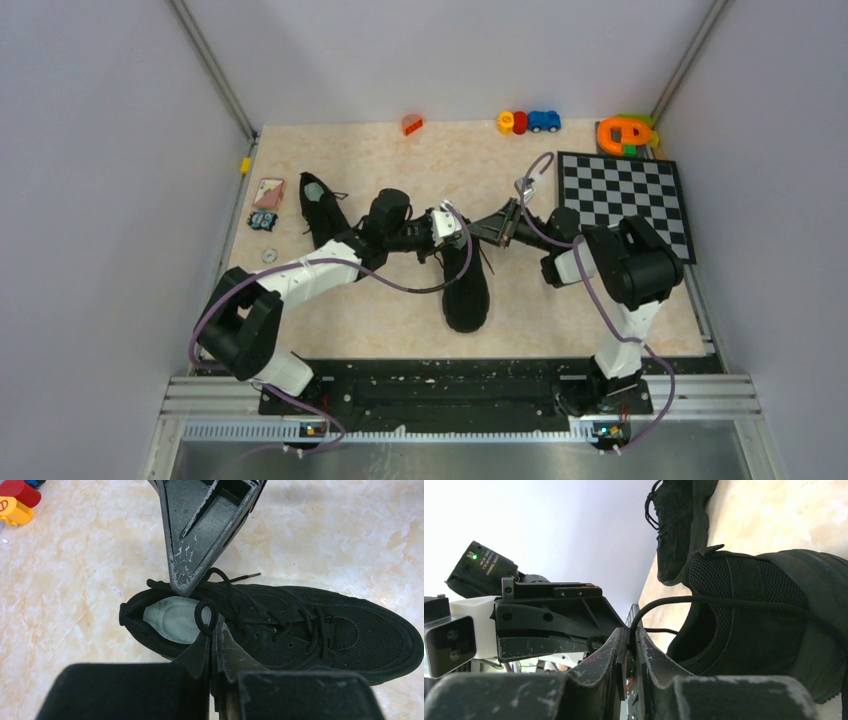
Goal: Tie the shoes
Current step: Wrap the shoelace around the shoelace, then cross the shoelace with the shoelace.
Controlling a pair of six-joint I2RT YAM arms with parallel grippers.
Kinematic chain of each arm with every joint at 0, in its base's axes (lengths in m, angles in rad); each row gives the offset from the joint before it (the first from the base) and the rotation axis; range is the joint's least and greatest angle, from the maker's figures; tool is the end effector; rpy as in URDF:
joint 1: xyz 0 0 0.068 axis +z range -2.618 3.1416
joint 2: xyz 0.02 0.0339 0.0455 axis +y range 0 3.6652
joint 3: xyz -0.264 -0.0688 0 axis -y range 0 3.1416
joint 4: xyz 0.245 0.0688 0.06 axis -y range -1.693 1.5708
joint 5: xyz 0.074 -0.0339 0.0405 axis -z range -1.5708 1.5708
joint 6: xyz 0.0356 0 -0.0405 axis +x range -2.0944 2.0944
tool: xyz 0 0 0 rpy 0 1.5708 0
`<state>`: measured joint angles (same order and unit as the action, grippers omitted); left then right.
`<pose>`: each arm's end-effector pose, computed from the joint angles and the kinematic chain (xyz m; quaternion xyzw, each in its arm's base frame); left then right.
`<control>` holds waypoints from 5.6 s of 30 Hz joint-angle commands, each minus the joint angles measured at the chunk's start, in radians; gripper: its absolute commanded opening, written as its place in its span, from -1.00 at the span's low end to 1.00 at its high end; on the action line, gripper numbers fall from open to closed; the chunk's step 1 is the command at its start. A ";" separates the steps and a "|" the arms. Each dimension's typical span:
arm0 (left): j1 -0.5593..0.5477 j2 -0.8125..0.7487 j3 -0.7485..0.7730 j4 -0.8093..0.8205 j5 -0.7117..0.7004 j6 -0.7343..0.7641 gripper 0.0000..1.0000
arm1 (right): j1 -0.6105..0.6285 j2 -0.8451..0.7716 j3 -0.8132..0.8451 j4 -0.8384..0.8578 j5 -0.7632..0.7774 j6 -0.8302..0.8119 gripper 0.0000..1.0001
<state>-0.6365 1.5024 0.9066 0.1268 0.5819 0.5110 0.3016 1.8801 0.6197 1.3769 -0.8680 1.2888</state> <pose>0.2545 -0.2124 0.2422 0.5692 0.6040 -0.2754 0.4851 0.3058 0.1236 0.1613 0.0091 0.6800 0.6797 0.2750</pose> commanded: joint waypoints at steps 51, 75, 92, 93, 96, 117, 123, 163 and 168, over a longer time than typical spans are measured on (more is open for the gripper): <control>-0.004 0.174 0.276 -0.185 0.053 -0.037 -1.00 | -0.007 0.030 0.025 0.241 -0.032 0.127 -0.43; -0.021 0.183 0.345 -0.233 0.053 -0.034 -1.00 | -0.004 0.014 0.032 0.150 -0.025 0.084 -0.77; -0.017 -0.007 0.049 0.056 -0.058 -0.056 -0.05 | -0.003 -0.001 0.036 0.140 -0.025 0.087 -1.00; -0.017 -0.006 0.045 0.063 -0.055 -0.056 -0.04 | -0.002 -0.001 0.035 0.140 -0.024 0.088 -1.00; -0.018 0.008 0.056 0.056 -0.046 -0.048 -0.03 | -0.004 -0.001 0.034 0.146 -0.025 0.094 -1.00; -0.016 0.121 0.194 -0.093 -0.019 -0.001 -1.00 | -0.003 -0.005 0.029 0.153 -0.025 0.099 -0.75; -0.018 0.128 0.214 -0.097 -0.001 -0.007 -1.00 | -0.003 -0.001 0.025 0.154 -0.025 0.093 -0.48; -0.016 -0.025 0.069 0.071 -0.074 -0.106 -0.31 | -0.003 -0.018 0.030 0.091 -0.031 0.066 -1.00; -0.014 -0.180 -0.094 0.248 -0.163 -0.208 0.13 | -0.003 -0.032 0.034 0.078 -0.045 0.059 -1.00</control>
<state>-0.6510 1.4441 0.8955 0.1589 0.4969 0.3981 0.2981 1.9041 0.6247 1.4322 -0.8879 1.3804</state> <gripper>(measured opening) 0.491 0.017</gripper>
